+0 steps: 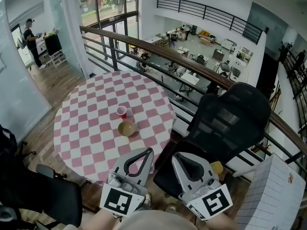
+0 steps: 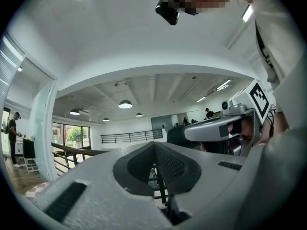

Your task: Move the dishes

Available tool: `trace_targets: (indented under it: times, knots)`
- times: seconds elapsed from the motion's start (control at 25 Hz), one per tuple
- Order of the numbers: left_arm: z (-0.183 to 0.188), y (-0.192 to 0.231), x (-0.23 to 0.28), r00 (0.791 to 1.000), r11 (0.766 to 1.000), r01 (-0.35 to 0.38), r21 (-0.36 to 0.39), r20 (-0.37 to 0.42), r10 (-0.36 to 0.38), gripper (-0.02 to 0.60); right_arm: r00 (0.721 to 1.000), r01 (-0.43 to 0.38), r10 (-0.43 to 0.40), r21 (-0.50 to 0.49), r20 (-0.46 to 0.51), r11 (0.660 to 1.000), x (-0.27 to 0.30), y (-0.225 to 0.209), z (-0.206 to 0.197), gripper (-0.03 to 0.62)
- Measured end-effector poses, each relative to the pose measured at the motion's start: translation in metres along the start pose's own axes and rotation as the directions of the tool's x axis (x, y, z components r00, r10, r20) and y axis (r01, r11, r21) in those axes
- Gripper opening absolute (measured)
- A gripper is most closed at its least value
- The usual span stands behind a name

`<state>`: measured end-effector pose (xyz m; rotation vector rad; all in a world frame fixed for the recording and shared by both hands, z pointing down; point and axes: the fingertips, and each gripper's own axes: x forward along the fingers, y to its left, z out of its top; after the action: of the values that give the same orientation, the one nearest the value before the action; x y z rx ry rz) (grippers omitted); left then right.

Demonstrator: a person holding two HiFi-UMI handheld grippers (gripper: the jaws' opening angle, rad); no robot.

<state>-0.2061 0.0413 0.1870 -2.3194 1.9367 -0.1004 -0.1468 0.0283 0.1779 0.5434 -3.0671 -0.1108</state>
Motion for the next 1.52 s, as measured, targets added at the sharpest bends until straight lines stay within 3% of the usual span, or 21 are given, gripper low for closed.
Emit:
trace_targets:
  times: [0.16, 0.28, 0.64, 0.88, 1.36, 1.52]
  knots:
    - [-0.013, -0.026, 0.0, 0.997, 0.997, 0.066, -0.029, -0.025, -0.067, 0.014, 0.999, 0.033, -0.032, 0.022, -0.044, 0.999, -0.017, -0.003, -0.018, 0.031]
    - [-0.016, -0.019, -0.005, 0.996, 0.993, 0.091, -0.069, -0.02, -0.092, 0.014, 0.996, 0.045, -0.043, 0.03, -0.073, 0.999, -0.012, 0.0, -0.02, 0.031]
    - [-0.021, -0.035, 0.007, 0.998, 0.992, 0.06, -0.114, -0.025, -0.063, 0.014, 0.997, 0.074, -0.072, 0.076, -0.035, 0.994, -0.038, -0.021, -0.024, 0.029]
    - [-0.022, -0.04, 0.005, 0.997, 0.996, 0.059, -0.065, -0.045, -0.062, 0.014, 0.998, 0.054, -0.052, 0.075, -0.02, 0.996, -0.042, -0.018, -0.023, 0.029]
    - [-0.011, -0.031, -0.003, 0.997, 0.995, 0.063, -0.072, -0.03, -0.066, 0.014, 0.999, 0.041, -0.039, 0.082, -0.027, 0.996, -0.03, 0.001, -0.018, 0.029]
    - [-0.014, -0.054, 0.012, 0.996, 0.993, 0.081, -0.085, -0.03, -0.084, 0.014, 0.997, 0.072, -0.07, 0.088, -0.025, 0.993, -0.05, -0.017, -0.027, 0.029]
